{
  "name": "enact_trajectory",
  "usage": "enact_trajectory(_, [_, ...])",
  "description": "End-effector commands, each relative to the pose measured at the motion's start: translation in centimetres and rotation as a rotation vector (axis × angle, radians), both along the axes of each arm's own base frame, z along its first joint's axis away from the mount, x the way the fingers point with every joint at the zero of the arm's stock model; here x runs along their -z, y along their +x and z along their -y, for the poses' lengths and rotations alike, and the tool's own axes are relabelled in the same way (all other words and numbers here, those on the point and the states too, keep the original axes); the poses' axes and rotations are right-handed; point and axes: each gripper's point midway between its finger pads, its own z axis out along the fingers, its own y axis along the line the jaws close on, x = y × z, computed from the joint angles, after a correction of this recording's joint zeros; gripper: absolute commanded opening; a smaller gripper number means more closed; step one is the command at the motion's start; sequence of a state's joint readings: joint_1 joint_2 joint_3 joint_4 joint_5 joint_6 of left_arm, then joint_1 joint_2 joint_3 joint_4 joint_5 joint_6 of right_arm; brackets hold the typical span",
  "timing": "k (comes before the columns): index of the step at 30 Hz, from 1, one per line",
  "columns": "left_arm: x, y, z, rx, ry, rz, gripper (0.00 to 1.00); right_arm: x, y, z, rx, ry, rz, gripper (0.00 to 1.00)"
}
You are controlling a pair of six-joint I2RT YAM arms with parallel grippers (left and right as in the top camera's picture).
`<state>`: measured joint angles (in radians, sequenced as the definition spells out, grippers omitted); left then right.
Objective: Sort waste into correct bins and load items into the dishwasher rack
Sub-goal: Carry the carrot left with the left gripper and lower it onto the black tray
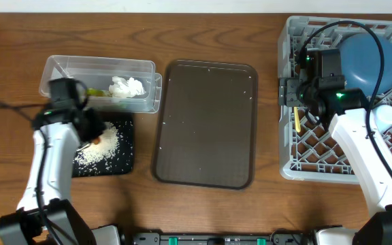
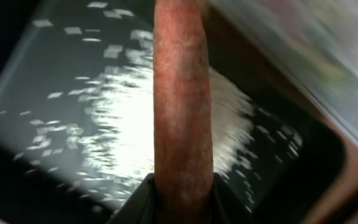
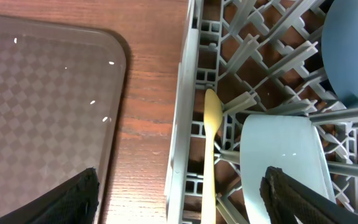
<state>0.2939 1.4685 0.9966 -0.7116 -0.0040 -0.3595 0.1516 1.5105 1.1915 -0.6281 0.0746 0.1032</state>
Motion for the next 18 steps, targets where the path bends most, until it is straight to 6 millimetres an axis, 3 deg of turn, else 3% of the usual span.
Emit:
enact_trajectory(1, [0.4,-1.5,-1.9,-0.143,-0.015,-0.005,0.06,-1.0,0.4,0.0,0.013,0.016,0.024,0.82])
enact_trajectory(8, [2.5,-4.4,-4.2,-0.315,-0.046,-0.058,0.08,-1.0,0.4,0.0,0.013,0.016,0.024,0.82])
enact_trajectory(13, [3.3,-4.8,-4.8,-0.34,-0.052,-0.076,0.08,-1.0,0.4,0.0,0.013,0.016,0.024,0.82])
enact_trajectory(18, [3.3,-4.7,-5.4,-0.346,-0.024,-0.069,0.16,-1.0,0.3,0.0,0.013,0.016,0.023,0.82])
